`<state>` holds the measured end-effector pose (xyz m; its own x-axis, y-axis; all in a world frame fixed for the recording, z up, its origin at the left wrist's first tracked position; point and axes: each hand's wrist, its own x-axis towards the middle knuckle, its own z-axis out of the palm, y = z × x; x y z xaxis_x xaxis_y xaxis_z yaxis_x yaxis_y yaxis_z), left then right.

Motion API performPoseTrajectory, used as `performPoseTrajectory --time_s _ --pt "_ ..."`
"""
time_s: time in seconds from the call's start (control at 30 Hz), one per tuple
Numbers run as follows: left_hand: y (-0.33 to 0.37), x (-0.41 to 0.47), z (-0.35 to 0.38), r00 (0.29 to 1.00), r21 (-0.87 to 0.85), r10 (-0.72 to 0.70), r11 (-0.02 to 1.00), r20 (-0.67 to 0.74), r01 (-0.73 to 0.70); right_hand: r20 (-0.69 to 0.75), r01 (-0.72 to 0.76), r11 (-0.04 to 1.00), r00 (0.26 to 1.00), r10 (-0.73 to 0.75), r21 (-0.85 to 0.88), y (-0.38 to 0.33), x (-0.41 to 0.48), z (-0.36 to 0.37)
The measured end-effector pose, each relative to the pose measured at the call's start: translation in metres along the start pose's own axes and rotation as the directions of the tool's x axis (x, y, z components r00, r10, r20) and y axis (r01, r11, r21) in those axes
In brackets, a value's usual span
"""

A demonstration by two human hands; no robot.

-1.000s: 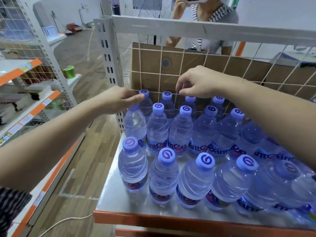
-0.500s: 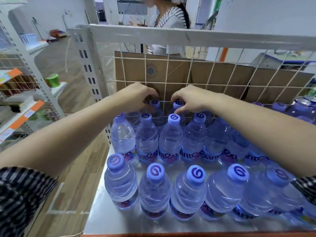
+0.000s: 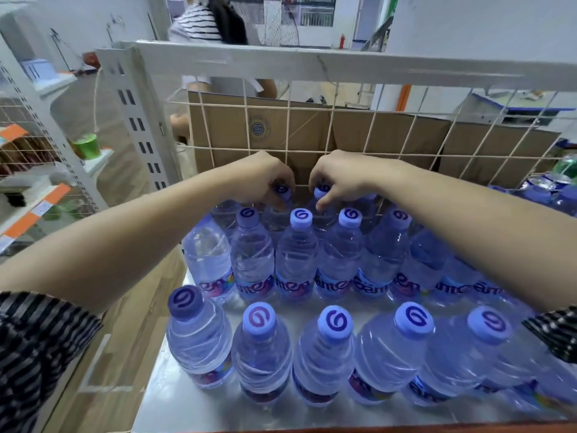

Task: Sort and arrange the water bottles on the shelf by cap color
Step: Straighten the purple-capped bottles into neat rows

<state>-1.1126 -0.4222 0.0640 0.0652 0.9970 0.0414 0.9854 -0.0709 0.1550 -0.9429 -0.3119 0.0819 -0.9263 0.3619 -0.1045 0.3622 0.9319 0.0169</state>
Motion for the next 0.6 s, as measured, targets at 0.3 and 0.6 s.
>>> performPoseTrajectory --time_s 0.3,0.6 --pt "0.000 0.000 0.008 0.992 -0.025 0.003 1.000 -0.124 -0.006 -0.061 0.049 0.999 0.997 -0.048 0.001 0.012 0.002 0.007" --pt "-0.002 -0.017 0.000 0.995 -0.025 -0.066 0.998 -0.080 0.064 0.047 0.008 1.000 0.999 -0.009 0.024 0.005 0.009 -0.004"
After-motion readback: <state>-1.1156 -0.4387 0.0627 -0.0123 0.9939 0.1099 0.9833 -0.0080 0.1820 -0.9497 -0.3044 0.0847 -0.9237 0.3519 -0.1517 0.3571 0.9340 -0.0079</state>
